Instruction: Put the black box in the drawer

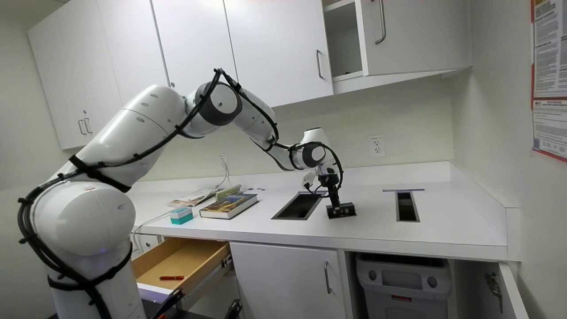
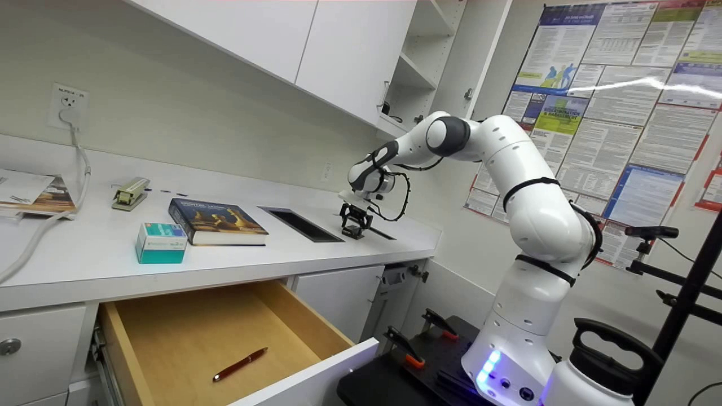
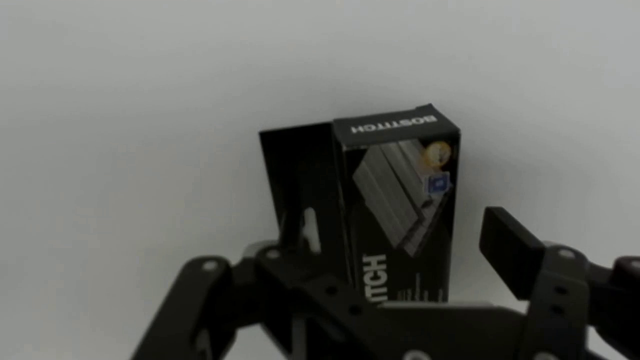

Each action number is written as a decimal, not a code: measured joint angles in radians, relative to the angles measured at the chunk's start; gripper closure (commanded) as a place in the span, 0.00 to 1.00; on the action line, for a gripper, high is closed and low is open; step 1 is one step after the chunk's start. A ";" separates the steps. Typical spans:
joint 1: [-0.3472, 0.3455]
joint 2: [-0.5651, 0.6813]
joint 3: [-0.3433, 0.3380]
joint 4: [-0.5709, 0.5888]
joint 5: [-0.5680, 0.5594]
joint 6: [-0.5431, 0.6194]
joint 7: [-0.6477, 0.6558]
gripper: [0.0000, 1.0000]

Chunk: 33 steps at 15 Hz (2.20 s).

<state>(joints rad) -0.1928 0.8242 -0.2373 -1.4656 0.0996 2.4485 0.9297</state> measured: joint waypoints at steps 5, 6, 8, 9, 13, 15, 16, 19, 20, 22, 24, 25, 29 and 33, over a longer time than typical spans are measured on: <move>-0.007 0.020 0.000 0.033 0.000 -0.009 0.000 0.79; -0.009 0.021 -0.001 0.039 0.000 -0.012 0.000 0.81; -0.010 0.023 -0.001 0.047 0.000 -0.020 0.000 0.81; -0.010 0.024 -0.001 0.050 0.000 -0.022 0.000 0.81; -0.005 0.022 -0.003 0.053 -0.005 -0.024 -0.012 0.81; 0.004 0.007 -0.007 0.047 -0.018 -0.024 -0.043 0.81; 0.012 -0.006 -0.008 0.036 -0.025 -0.024 -0.061 0.81; 0.048 -0.070 -0.008 -0.033 -0.042 -0.024 -0.103 0.81; 0.066 -0.097 -0.008 -0.068 -0.052 -0.021 -0.116 0.81; 0.110 -0.156 -0.007 -0.148 -0.083 -0.014 -0.133 0.81; 0.158 -0.219 -0.005 -0.236 -0.118 0.002 -0.161 0.81; 0.182 -0.253 -0.004 -0.284 -0.139 0.022 -0.170 0.81; 0.278 -0.403 0.003 -0.489 -0.252 0.110 -0.199 0.81; 0.343 -0.582 0.035 -0.694 -0.379 0.206 -0.205 0.81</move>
<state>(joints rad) 0.1502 0.2419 -0.2023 -2.1597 -0.2799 2.6547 0.7245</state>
